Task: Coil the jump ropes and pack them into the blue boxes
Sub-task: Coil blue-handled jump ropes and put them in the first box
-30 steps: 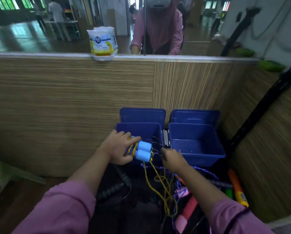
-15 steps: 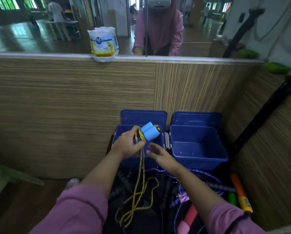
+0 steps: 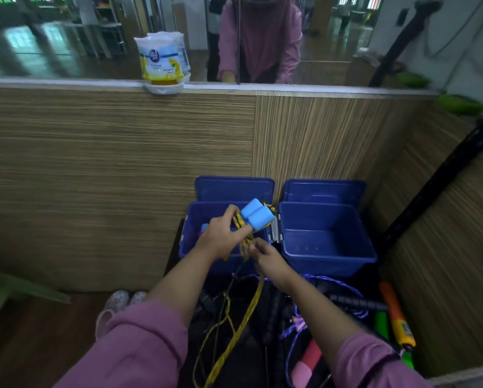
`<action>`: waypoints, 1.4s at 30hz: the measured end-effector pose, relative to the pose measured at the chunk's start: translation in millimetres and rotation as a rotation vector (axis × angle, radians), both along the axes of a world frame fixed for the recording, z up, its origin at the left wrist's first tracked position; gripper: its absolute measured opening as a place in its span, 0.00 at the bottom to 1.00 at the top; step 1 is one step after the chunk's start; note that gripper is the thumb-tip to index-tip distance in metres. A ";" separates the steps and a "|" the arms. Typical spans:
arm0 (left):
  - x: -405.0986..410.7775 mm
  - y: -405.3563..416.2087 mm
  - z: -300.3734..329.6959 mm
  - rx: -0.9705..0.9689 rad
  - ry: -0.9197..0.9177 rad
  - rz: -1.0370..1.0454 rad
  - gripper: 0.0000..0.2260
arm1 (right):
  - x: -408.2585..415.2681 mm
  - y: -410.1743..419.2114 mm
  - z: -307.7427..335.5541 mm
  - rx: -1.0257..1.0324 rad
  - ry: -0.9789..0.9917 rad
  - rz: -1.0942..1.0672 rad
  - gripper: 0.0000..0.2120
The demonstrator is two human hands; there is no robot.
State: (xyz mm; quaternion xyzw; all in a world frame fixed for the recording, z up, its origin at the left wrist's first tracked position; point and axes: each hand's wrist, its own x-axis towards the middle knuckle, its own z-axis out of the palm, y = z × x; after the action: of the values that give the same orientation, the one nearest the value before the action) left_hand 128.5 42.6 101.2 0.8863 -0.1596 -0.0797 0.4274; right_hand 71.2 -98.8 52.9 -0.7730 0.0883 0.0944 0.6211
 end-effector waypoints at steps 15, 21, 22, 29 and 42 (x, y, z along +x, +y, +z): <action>-3.9 6.7 -3.6 0.642 -0.131 -0.364 0.35 | -4.8 -68.3 -8.8 -0.637 -0.054 -0.152 0.09; -7.8 35.2 -24.9 0.574 -0.101 -0.142 0.35 | -26.0 -112.3 -22.5 -0.767 -0.009 -0.349 0.08; -8.6 38.7 -24.6 0.561 -0.107 -0.127 0.35 | -31.1 -121.3 -27.5 -0.800 0.048 -0.381 0.08; -12.0 25.3 -23.8 0.508 -0.240 -0.216 0.34 | -40.6 -106.1 -40.5 -1.030 0.178 -0.317 0.14; -14.6 27.7 -32.2 0.445 -0.615 -0.493 0.32 | -22.1 -43.1 -14.6 0.055 -0.062 0.253 0.15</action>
State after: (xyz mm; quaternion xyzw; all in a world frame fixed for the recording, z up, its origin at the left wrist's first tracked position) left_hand 113.9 70.3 69.0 0.8746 -0.4645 0.0556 0.1275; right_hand 49.1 -141.9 38.3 -0.7632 -0.0318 0.1506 0.6275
